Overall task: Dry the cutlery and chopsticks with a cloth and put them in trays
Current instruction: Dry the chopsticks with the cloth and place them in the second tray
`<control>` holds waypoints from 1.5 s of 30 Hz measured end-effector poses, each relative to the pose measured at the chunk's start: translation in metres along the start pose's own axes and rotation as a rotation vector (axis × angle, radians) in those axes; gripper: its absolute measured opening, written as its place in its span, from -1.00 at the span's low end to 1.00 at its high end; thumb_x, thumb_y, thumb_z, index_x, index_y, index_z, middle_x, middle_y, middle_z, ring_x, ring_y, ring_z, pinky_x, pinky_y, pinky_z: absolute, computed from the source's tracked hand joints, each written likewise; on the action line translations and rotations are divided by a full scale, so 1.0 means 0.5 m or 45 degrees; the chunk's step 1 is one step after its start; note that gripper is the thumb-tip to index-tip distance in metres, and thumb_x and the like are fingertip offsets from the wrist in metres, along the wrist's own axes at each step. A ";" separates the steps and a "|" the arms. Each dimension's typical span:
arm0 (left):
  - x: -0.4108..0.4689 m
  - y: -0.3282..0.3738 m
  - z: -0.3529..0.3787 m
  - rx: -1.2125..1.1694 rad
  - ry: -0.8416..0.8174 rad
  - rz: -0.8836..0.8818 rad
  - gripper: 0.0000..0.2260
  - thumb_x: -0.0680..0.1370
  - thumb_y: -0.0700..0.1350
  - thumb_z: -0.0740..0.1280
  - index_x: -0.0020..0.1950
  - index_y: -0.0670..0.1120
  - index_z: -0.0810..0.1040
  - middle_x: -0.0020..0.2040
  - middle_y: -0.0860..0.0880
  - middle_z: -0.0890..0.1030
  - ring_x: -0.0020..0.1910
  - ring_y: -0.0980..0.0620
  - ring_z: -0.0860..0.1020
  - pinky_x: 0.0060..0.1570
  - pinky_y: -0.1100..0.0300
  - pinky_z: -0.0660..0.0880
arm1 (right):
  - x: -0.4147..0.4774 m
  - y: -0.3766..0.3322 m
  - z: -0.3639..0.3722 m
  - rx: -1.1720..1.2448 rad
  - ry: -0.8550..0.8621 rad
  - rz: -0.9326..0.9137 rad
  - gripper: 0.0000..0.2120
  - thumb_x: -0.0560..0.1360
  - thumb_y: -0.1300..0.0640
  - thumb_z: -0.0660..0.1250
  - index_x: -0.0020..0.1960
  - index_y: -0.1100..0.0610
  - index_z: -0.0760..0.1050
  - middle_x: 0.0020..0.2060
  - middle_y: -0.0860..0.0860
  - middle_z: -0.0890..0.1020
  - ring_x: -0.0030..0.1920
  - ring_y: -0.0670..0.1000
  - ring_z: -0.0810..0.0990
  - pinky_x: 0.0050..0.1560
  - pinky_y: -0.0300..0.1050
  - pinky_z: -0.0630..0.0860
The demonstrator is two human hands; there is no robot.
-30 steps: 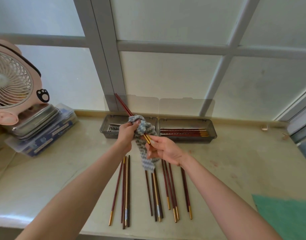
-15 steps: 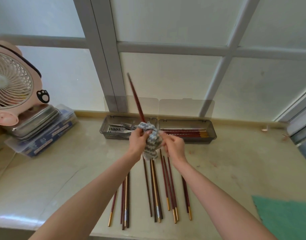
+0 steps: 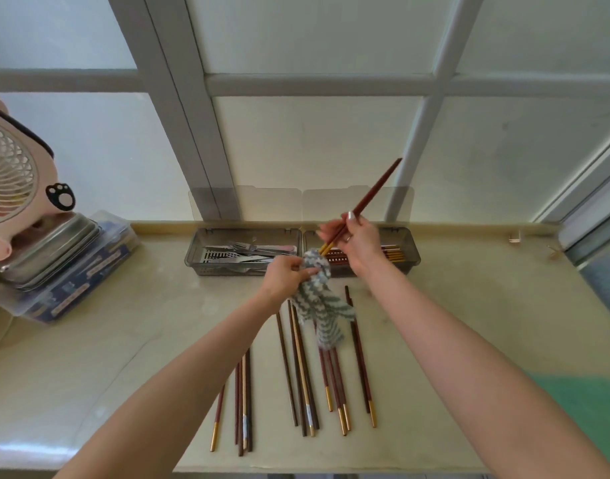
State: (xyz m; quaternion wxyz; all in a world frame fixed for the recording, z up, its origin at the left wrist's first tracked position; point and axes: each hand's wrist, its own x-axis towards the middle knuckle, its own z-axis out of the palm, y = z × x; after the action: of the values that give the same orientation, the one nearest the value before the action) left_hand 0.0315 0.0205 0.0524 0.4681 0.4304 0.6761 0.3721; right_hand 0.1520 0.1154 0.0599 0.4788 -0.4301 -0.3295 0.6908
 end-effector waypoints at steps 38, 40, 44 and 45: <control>-0.035 -0.039 -0.036 -0.673 0.297 -0.140 -0.82 0.57 -0.19 0.27 0.14 -0.20 0.53 -0.07 -0.09 0.63 -0.12 -0.01 0.59 -0.18 0.18 0.51 | -0.068 0.229 -0.223 -1.947 0.264 0.463 -0.63 0.39 -0.10 0.47 0.00 0.16 0.55 -0.04 0.06 0.66 -0.02 0.06 0.63 -0.24 -0.19 0.43; -0.037 -0.045 -0.040 -0.676 0.293 -0.147 -0.80 0.57 -0.18 0.27 0.16 -0.20 0.52 -0.05 -0.10 0.62 -0.10 -0.02 0.59 -0.17 0.17 0.51 | -0.069 0.230 -0.221 -1.883 0.303 0.498 -0.64 0.39 -0.09 0.47 0.00 0.16 0.55 -0.05 0.06 0.65 -0.04 0.06 0.63 -0.24 -0.19 0.43; -0.040 -0.056 -0.046 -0.685 0.297 -0.154 -0.77 0.57 -0.17 0.27 0.19 -0.21 0.52 -0.02 -0.11 0.62 -0.08 -0.02 0.59 -0.17 0.17 0.51 | -0.071 0.226 -0.203 -1.844 0.326 0.403 -0.77 0.44 -0.01 0.44 -0.10 0.15 0.57 -0.12 0.04 0.67 -0.10 0.05 0.64 -0.26 -0.21 0.43; -0.040 -0.058 -0.047 -0.686 0.294 -0.155 -0.77 0.57 -0.17 0.27 0.19 -0.21 0.52 -0.02 -0.11 0.62 -0.08 -0.02 0.59 -0.18 0.17 0.51 | -0.073 0.228 -0.194 -1.846 0.300 0.359 -0.79 0.45 0.00 0.44 -0.14 0.16 0.57 -0.15 0.05 0.67 -0.14 0.04 0.63 -0.28 -0.21 0.43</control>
State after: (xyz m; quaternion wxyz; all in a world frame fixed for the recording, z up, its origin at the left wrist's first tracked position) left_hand 0.0060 -0.0108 0.0390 0.5068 0.2043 0.6264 0.5559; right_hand 0.2030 0.0482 -0.0690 0.0143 -0.7472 -0.5906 0.3045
